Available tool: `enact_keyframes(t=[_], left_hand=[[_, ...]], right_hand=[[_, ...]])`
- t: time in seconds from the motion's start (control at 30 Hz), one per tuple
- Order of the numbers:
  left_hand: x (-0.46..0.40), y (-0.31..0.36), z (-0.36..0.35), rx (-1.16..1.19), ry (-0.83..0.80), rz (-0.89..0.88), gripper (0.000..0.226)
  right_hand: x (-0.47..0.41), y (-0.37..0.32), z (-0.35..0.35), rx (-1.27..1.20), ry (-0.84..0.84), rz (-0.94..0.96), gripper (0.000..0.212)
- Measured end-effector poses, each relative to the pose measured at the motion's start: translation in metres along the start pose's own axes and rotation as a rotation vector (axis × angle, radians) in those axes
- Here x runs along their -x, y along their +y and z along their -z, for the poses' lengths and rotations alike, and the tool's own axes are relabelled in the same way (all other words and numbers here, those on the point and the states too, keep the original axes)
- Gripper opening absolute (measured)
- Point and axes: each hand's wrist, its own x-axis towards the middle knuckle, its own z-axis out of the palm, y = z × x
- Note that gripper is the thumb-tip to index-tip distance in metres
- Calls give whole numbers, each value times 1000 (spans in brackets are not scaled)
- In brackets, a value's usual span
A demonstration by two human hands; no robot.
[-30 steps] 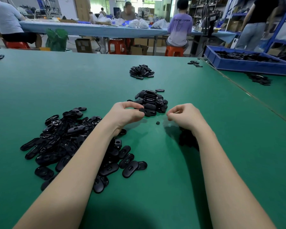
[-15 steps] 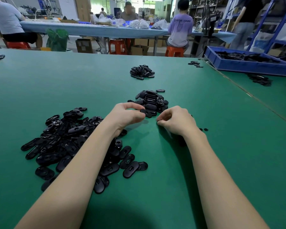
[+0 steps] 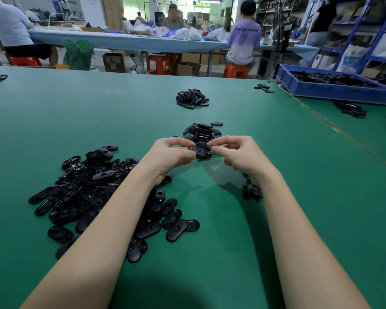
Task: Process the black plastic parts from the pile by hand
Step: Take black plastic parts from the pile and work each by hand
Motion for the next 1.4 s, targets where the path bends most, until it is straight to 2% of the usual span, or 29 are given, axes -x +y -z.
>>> enact_keyframes(t=[0.37, 0.83, 1.03, 1.23, 1.4], left_hand=[[1, -2, -4, -37, -30, -39, 22], [3, 0, -6, -94, -30, -64, 23], [7, 1, -8, -64, -60, -21, 23], [6, 1, -13, -14, -26, 16, 21], [6, 0, -13, 16, -6, 35, 20]], right_hand=[[-2, -2, -10, -43, 28, -184, 2], [-6, 2, -14, -161, 60, -270, 11], [-2, 4, -10, -128, -17, -297, 14], [-2, 7, -14, -163, -8, -236, 13], [-4, 3, -11, -63, -9, -174, 9]])
